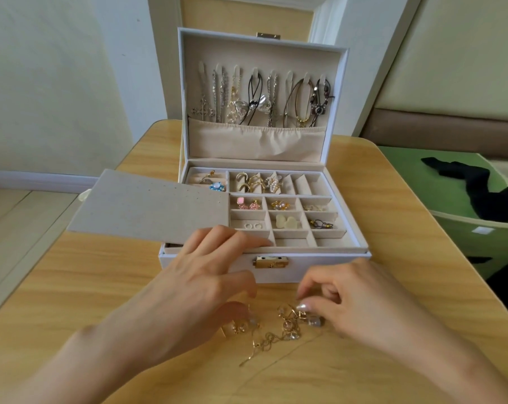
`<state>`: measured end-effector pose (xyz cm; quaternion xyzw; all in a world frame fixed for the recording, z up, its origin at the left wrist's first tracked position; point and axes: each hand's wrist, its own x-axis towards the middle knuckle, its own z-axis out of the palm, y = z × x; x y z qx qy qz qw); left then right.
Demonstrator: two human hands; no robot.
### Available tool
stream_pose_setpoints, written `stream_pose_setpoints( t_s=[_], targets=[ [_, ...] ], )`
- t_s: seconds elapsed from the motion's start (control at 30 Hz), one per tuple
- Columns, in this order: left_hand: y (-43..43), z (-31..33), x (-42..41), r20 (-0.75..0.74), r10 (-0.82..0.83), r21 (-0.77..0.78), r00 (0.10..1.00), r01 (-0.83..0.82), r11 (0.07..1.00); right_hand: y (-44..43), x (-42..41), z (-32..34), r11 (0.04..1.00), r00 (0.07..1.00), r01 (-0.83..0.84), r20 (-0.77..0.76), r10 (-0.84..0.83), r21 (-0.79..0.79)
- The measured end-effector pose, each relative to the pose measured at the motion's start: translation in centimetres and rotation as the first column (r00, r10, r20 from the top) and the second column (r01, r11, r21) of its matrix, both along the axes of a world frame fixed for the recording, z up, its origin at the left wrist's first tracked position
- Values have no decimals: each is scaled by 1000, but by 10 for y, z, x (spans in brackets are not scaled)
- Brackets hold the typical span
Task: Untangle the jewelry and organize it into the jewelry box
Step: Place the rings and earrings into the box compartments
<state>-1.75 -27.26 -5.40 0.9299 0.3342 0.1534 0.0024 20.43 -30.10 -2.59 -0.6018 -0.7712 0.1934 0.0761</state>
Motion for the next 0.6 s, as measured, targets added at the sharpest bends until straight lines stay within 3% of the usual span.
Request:
stream_pose_setpoints(
  t_s=[0.33, 0.6],
  targets=[
    [-1, -5, 7, 24, 23, 33, 999, -24, 999, 0, 3, -1, 999, 1000, -27, 4, 27, -36],
    [2, 6, -9, -84, 10, -31, 996, -12, 999, 2, 6, -1, 994, 998, -59, 28, 62, -94]
  ],
)
